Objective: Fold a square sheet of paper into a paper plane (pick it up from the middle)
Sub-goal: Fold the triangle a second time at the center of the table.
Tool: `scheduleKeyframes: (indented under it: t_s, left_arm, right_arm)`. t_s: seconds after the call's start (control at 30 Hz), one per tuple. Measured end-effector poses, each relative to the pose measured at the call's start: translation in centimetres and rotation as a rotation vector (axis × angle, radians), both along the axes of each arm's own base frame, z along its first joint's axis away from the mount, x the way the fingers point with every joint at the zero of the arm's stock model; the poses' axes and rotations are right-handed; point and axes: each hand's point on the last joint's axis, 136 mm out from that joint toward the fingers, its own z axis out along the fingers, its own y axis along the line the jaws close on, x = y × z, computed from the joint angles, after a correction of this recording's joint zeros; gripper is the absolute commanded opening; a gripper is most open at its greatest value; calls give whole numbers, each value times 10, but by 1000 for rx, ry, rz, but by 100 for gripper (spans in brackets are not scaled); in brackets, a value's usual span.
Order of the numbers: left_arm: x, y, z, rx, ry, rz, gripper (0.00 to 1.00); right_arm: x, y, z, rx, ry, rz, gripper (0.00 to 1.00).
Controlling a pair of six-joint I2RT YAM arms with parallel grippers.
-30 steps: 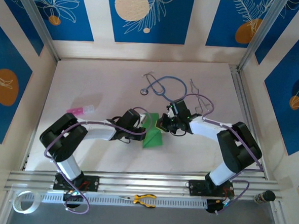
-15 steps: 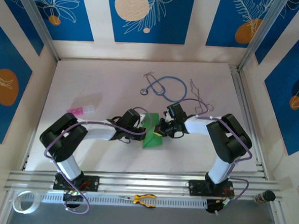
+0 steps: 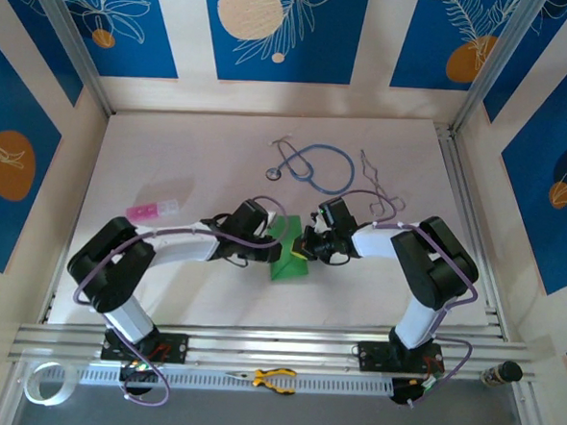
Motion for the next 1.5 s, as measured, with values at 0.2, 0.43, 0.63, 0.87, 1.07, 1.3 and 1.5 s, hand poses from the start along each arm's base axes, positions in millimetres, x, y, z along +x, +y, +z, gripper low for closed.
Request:
scheduleKeyframes:
  t_s: [0.2, 0.43, 0.63, 0.87, 1.07, 1.3, 1.5]
  left_arm:
    - [1, -4, 24, -60, 3, 35, 17]
    - [-10, -27, 36, -196, 82, -6, 2]
    - [-21, -42, 6, -228, 224, -42, 0]
    - [-24, -41, -8, -207, 269, -31, 0]
    - [-24, -41, -11, -203, 274, -31, 0]
    - [-28, -37, -21, -173, 290, -39, 0]
    - [-30, -34, -24, -159, 288, -44, 0]
  right_arm:
    - [0, 0, 0, 0, 1, 0, 0]
    - [0, 0, 0, 0, 1, 0, 0]
    - [0, 0, 0, 0, 1, -1, 0]
    - [0, 0, 0, 0, 1, 0, 0]
    - [0, 0, 0, -1, 1, 0, 0]
    - [0, 0, 0, -1, 1, 0, 0]
    - [0, 0, 0, -2, 1, -1, 0]
